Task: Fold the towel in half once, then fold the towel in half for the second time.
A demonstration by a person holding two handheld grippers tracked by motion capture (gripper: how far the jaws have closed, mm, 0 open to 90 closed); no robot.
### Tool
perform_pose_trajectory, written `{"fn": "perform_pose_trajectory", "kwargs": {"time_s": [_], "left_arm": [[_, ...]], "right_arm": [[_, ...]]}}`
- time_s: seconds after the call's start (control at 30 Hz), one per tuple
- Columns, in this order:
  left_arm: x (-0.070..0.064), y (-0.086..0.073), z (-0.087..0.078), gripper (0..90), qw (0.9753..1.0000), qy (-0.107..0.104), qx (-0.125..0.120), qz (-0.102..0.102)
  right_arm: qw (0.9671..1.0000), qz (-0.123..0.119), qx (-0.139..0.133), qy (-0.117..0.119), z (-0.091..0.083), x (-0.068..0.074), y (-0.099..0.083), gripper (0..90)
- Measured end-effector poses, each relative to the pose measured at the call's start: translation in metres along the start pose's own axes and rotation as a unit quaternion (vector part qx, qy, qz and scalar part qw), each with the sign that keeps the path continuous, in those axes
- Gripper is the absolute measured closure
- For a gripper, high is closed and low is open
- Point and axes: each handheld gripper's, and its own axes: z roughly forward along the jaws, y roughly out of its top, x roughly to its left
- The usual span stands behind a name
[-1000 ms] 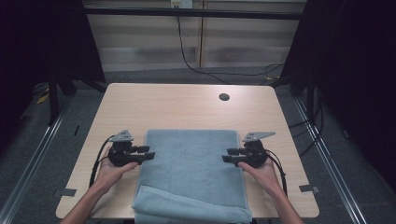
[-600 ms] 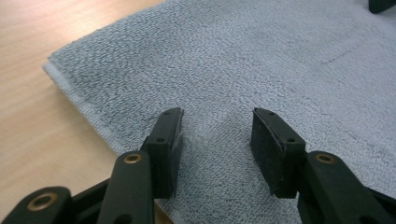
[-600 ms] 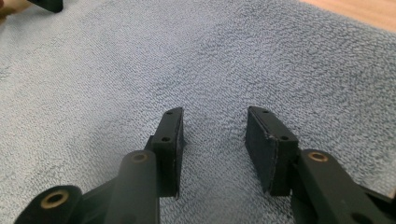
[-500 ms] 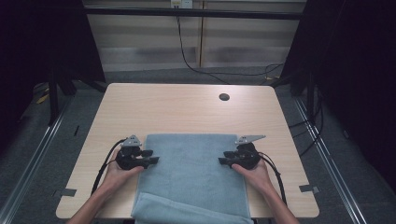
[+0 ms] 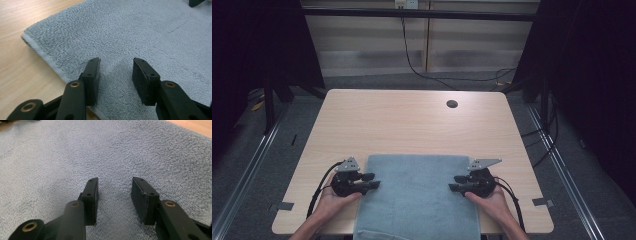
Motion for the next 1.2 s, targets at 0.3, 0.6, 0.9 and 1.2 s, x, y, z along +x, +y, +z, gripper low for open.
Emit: {"fn": "perform_pose_trajectory", "kwargs": {"time_s": [0.3, 0.6, 0.9, 1.2], "left_arm": [[-0.01, -0.007, -0.008, 56.2, 0.9999, -0.006, 0.008, -0.002], [0.005, 0.008, -0.015, 52.5, 0.9998, 0.004, -0.007, -0.019], [0.051, 0.037, -0.008, 50.4, 0.9969, 0.053, -0.035, -0.047], [0.064, 0.027, 0.015, 36.2, 0.9973, 0.053, -0.002, -0.051]], "right_arm": [[0.9998, 0.006, 0.017, 0.009, -0.006, 0.013, -0.004, 55.0], [0.998, 0.028, -0.04, -0.041, -0.023, -0.022, 0.021, 52.3], [0.9964, 0.045, -0.031, -0.065, -0.012, -0.062, 0.032, 51.4], [0.9971, 0.055, -0.013, -0.05, 0.006, -0.076, 0.026, 47.7]]}}
